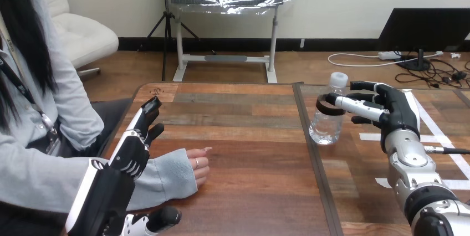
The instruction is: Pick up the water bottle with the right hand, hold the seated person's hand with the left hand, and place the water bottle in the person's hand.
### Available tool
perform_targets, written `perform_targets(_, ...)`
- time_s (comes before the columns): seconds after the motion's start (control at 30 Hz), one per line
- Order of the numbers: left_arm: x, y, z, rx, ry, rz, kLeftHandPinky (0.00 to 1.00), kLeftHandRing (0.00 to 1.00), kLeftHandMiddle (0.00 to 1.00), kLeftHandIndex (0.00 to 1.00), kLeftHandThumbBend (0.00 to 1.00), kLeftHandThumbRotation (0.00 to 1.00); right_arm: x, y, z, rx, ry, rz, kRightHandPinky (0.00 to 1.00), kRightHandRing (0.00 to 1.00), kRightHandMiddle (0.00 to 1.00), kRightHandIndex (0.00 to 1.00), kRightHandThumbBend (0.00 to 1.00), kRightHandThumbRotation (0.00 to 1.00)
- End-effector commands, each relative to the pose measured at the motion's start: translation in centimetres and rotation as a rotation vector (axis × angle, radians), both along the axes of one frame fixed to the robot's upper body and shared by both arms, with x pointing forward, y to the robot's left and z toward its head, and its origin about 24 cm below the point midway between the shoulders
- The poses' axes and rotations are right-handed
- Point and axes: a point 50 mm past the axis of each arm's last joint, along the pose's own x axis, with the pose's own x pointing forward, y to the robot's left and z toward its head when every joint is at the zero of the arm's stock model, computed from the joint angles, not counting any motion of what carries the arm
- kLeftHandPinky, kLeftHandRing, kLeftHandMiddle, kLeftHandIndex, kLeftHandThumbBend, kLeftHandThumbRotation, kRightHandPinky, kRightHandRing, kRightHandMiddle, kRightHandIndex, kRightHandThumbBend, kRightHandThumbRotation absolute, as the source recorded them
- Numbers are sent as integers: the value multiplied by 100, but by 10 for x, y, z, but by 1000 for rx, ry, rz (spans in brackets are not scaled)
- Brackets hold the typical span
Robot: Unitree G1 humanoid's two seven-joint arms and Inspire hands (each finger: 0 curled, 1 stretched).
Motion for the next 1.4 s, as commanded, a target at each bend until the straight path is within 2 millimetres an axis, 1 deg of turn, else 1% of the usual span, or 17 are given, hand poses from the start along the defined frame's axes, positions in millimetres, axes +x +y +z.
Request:
perform_targets(0.0, 14, -2, 13, -9, -85, -15, 95, 100, 100, 96, 100, 64, 15, 6, 25, 1, -100, 40, 64, 71, 73, 77, 96, 18)
perform_targets(0.1, 14, -2, 13, -10, -82, -17, 95, 100, 100, 95, 100, 64, 15, 6, 25, 2, -101, 52, 68, 75, 77, 81, 97, 22)
perform_targets(0.37, 13, -2, 13, -1, -83, -13, 95, 100, 100, 95, 100, 64, 14, 5, 24, 9, -102, 73, 75, 82, 84, 88, 99, 28)
perform_targets(0.53, 14, -2, 13, -7, -83, -17, 95, 100, 100, 95, 100, 64, 14, 5, 25, -13, -99, 92, 78, 84, 86, 91, 100, 30)
perform_targets(0.7, 13, -1, 13, -8, -83, -13, 95, 100, 100, 95, 100, 63, 14, 6, 25, -26, -95, 109, 81, 88, 89, 94, 100, 36)
perform_targets(0.83, 13, -1, 13, -3, -90, -10, 95, 100, 99, 95, 100, 63, 15, 6, 26, -43, -90, 121, 83, 89, 91, 96, 100, 39)
perform_targets(1.1, 12, 0, 13, -9, -83, -13, 94, 100, 99, 95, 100, 62, 16, 7, 27, -64, -84, 131, 85, 90, 92, 97, 100, 40)
perform_targets(1.37, 11, 0, 13, 1, -89, -6, 94, 99, 99, 95, 100, 62, 17, 8, 28, -49, -85, 140, 86, 92, 93, 98, 100, 39)
